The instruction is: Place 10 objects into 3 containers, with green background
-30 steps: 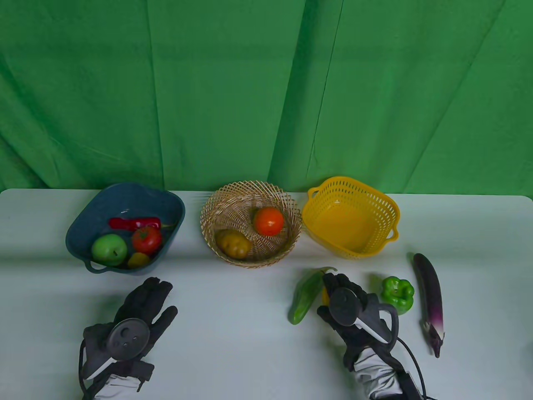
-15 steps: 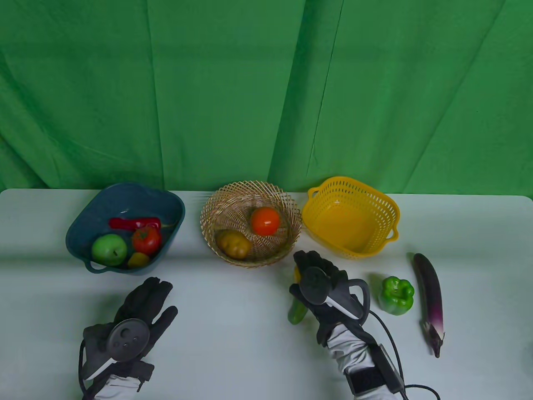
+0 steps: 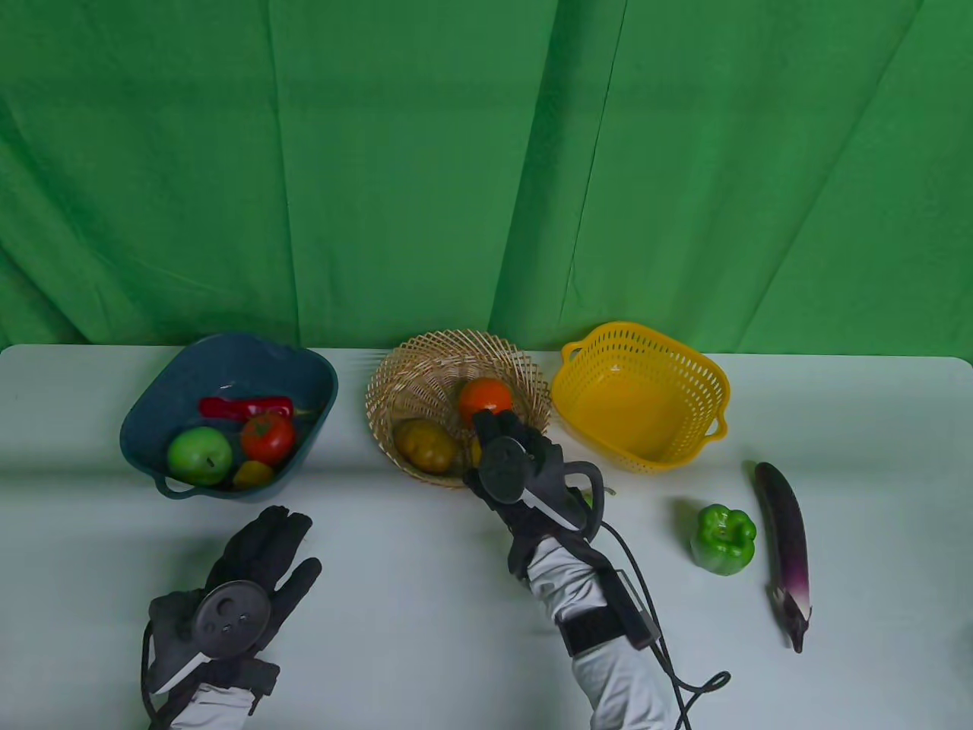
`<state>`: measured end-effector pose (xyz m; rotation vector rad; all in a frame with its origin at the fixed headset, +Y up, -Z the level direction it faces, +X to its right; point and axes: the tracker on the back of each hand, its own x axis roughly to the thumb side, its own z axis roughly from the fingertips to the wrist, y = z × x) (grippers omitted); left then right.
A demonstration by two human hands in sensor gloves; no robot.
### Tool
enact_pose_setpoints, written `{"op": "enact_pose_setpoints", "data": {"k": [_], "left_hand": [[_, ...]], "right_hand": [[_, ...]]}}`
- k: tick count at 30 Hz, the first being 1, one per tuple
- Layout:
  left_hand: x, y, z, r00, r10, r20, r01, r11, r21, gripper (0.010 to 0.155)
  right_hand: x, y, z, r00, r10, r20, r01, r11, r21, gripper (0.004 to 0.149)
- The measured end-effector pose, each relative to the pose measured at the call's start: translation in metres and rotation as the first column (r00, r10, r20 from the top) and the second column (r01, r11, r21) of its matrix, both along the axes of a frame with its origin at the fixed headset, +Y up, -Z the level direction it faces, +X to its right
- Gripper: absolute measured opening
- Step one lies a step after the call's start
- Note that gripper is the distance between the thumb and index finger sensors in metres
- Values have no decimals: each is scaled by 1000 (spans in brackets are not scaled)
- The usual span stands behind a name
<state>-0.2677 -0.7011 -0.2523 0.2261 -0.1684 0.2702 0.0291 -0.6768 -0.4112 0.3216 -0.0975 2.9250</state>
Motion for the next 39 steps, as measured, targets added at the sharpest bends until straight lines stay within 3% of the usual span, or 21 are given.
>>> {"op": "enact_pose_setpoints", "data": {"k": [10,22,28,39], "left_hand": [[-3,0,0,1000,2,-12,-2,1000,-3,64],[-4,0,-1,1000,0,-16,0,1000,-6,64],[-4,0,-1,1000,0,-15,0,1000,-11,64],[-4,0,-2,1000,1,-11,-1,1000,-6,64]], "right_hand": [[-33,-3,-33,1000,3,26,-2,1000,-11,77],[-61,-19,-49,988,147,49,-147,989,-9,77],[-58,-25,-52,987,153,44,-153,988,-17,78],[-24,-7,-34,1000,18,-16,-17,999,31,75]]}}
